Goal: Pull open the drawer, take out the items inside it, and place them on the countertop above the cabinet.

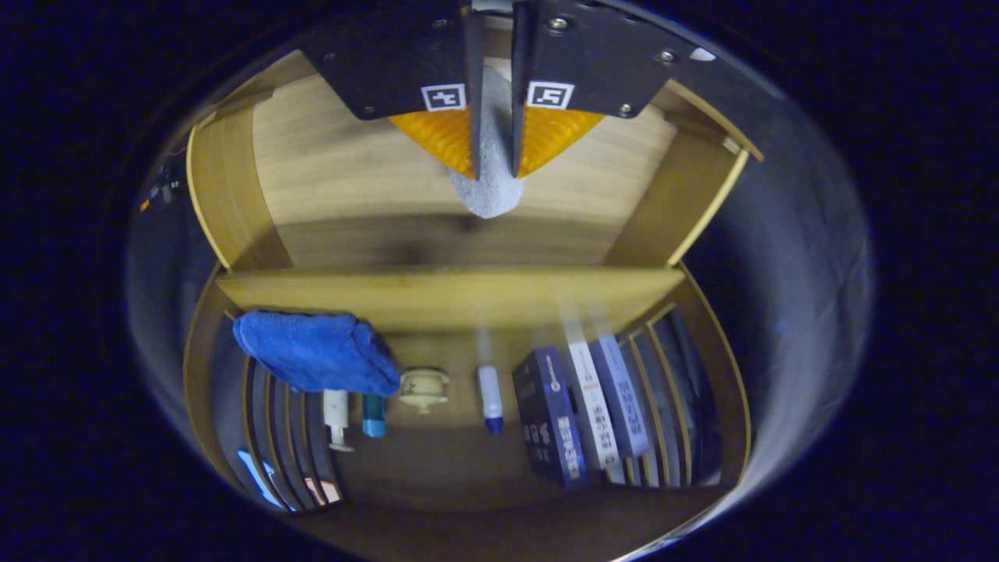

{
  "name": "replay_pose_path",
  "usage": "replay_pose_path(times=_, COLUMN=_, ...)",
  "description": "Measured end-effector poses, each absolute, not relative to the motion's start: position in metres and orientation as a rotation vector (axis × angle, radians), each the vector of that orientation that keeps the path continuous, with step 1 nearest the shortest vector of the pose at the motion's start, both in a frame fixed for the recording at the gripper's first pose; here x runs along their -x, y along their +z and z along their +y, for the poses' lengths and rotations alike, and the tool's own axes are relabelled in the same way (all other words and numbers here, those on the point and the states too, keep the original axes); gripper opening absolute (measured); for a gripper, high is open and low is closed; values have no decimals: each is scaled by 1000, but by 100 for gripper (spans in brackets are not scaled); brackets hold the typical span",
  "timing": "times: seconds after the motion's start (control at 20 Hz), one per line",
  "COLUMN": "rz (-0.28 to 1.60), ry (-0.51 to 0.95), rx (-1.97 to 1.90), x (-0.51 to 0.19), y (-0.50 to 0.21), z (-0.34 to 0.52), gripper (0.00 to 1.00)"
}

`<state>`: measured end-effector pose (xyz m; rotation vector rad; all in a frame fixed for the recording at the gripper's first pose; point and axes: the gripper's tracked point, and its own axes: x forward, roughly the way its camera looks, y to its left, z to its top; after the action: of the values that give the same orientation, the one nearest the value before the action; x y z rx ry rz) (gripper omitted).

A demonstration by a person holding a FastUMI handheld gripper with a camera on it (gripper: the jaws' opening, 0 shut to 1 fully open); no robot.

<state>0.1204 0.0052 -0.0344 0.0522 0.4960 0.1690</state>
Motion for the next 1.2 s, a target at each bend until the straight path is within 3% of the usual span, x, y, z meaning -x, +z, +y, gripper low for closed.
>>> replay_pose_path(times=0.5, rz=253, ry=156, rx=-136, x=-185, y=87, z=9, gripper=14)
replay_pose_path(times=1.0, rz=241, ry=46, rx=-171, x=-284, y=71, z=-3, gripper=14)
replay_pose_path(times=1.2, rz=229, ry=60, rx=-191, x=-289, y=73, z=4, gripper=27)
